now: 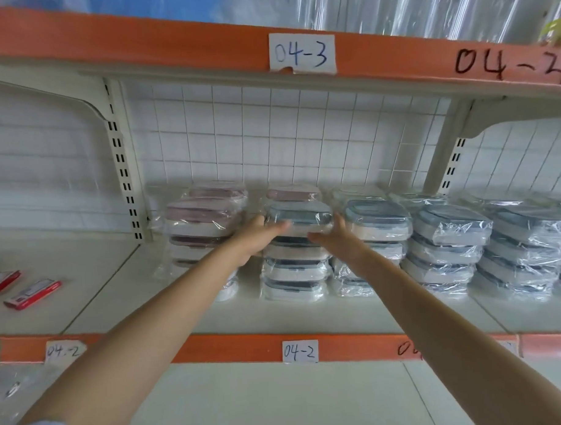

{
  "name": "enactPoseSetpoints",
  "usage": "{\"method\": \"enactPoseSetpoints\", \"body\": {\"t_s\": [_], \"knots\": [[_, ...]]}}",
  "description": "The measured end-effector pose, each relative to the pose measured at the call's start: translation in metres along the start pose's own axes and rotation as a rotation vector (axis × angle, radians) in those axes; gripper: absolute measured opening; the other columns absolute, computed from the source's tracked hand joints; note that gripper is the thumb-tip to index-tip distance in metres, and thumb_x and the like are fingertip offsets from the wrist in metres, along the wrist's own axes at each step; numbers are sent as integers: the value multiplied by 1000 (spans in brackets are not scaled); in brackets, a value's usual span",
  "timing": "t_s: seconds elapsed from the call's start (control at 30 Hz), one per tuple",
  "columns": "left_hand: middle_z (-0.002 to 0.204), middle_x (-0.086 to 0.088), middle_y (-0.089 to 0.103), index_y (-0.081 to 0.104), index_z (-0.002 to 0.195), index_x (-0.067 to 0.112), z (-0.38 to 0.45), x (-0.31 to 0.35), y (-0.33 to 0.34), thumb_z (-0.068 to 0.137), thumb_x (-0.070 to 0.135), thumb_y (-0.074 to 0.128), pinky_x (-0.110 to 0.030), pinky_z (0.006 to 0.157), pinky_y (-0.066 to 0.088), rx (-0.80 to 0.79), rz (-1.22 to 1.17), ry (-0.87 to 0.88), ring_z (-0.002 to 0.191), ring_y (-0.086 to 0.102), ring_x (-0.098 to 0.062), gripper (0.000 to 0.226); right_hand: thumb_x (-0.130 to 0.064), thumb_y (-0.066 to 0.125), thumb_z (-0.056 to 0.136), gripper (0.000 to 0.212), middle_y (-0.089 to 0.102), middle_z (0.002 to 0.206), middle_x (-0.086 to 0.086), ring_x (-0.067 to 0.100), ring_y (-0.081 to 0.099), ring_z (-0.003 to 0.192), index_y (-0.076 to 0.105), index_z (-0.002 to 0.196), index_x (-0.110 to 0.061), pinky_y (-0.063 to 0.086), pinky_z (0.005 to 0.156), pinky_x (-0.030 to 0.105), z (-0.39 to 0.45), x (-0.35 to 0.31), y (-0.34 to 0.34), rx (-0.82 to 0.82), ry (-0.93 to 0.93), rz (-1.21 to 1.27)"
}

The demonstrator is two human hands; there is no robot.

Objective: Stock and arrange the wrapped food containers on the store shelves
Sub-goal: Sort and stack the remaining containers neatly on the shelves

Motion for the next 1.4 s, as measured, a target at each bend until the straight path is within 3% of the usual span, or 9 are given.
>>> {"method": "enactPoseSetpoints", "body": {"t_s": [0.13,0.23,0.3,0.5,0.7,0.9,1.03,1.23,1.4], "knots": [[139,-4,47,40,138,22,-9,-11,3,76,65,60,-49,99,46,97,-123,-3,121,52,-28,78,-25,68,84,55,44,104,-6,8,47,89,34,126,-15,43,76,20,-4,17,8,-54,5,164],[142,-6,43,26,145,34,-19,-24,12,49,88,51,-40,83,53,149,-138,-41,121,51,-34,113,-37,68,83,87,30,146,5,26,32,134,14,148,-17,34,108,44,-10,40,23,-105,53,201],[148,1,36,17,146,39,-22,-32,20,46,91,47,-37,80,52,159,-153,-34,128,44,-29,118,-37,69,81,93,19,154,5,28,22,140,9,150,-19,27,112,47,-11,44,26,-74,40,252],[146,7,37,20,146,39,-27,-54,33,57,79,60,-48,103,40,160,-206,-81,131,40,-24,106,-31,67,83,75,37,142,9,26,39,125,23,142,-13,36,98,37,-4,44,25,-77,61,288],[123,1,58,41,137,15,-23,-69,23,77,13,76,-38,97,46,216,-98,-35,111,56,-19,69,-18,63,83,74,38,140,9,28,39,125,22,145,-19,37,103,42,-2,42,31,-155,55,205],[106,-1,59,48,127,9,-17,-70,18,83,17,71,-25,81,42,213,44,10,96,56,-16,50,-6,53,87,60,45,128,17,24,44,104,28,141,-4,39,84,35,-6,55,37,-116,153,117],[128,-4,57,44,137,15,-11,-71,23,85,31,68,-35,101,41,154,134,8,118,52,-23,60,-3,50,85,53,44,106,9,22,42,89,34,135,-3,40,68,33,-14,71,47,-110,190,71],[131,-5,55,45,137,14,-7,-70,23,87,32,66,-28,93,39,182,224,-5,119,51,-23,57,3,51,83,68,40,130,10,31,41,121,23,143,-12,39,102,46,-19,81,53,-129,238,201],[133,-9,54,42,140,11,-14,-74,12,89,25,65,-35,100,40,226,193,-11,120,51,-26,58,-4,56,85,61,50,123,12,21,51,100,29,139,-13,44,84,34,-18,67,57,-137,154,85]]}}
Point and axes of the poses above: each hand's wrist, its own z-axis towards the middle knuckle, its own y-axis out of the palm, x = y × z, the point moved 9 cm from there along z, towards the middle knuckle
